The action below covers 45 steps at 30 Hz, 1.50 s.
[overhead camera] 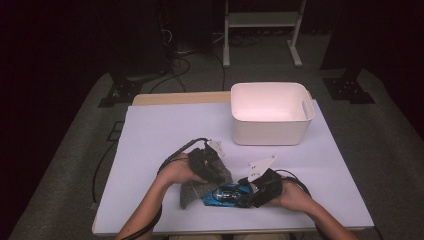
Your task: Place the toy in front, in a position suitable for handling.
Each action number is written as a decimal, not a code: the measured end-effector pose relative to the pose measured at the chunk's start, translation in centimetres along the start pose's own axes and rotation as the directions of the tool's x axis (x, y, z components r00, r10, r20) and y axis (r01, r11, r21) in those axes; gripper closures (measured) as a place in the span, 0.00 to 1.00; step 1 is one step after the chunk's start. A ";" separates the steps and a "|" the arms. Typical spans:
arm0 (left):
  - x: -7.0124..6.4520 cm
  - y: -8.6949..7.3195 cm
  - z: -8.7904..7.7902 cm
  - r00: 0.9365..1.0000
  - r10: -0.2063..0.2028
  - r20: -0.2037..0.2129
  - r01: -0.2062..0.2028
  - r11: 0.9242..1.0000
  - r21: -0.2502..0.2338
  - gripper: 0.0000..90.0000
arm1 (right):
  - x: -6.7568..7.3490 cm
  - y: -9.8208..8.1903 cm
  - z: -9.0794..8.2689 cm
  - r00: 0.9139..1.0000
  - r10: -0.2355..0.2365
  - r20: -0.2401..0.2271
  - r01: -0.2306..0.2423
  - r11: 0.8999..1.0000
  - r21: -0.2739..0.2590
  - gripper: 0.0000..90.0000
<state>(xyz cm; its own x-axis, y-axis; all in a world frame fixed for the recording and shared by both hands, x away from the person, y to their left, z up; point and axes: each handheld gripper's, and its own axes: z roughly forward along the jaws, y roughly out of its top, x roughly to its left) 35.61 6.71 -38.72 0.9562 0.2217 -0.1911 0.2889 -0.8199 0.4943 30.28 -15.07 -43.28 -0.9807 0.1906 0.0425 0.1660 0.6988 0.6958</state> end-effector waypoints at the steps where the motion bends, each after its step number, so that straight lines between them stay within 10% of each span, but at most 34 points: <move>1: 0.1 0.3 0.0 1.000 -0.012 -0.004 0.012 1.000 0.008 0.78 | 0.0 0.0 0.0 1.000 0.000 0.000 0.000 1.000 0.000 0.42; 12: 0.3 0.2 1.2 0.995 -0.056 0.088 0.053 0.998 0.038 0.81 | 1.4 -0.5 -0.2 0.996 -0.063 0.068 0.066 0.997 -0.049 0.42; 28: -0.7 -0.6 0.4 0.997 -0.009 0.080 0.009 1.000 0.000 0.84 | 2.7 -0.1 -0.3 0.978 -0.154 0.141 0.159 0.987 -0.026 0.41; 36: -2.5 -0.9 -0.7 0.995 0.049 0.090 -0.046 0.998 -0.033 0.85 | 1.9 -0.1 -0.3 0.995 -0.068 0.067 0.069 0.997 -0.021 0.32; 45: -4.6 -1.5 -1.4 0.989 0.095 0.116 -0.088 0.994 -0.063 0.84 | 2.5 -0.6 0.8 0.995 -0.028 -0.091 0.027 1.000 -0.008 0.53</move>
<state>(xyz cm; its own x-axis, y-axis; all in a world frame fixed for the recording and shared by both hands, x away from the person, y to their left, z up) 30.86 7.70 -37.40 0.9673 0.0806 -0.2404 0.2063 -0.8013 0.5615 27.81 -14.41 -44.17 -0.9902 0.1079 0.0881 0.1386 0.6984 0.7021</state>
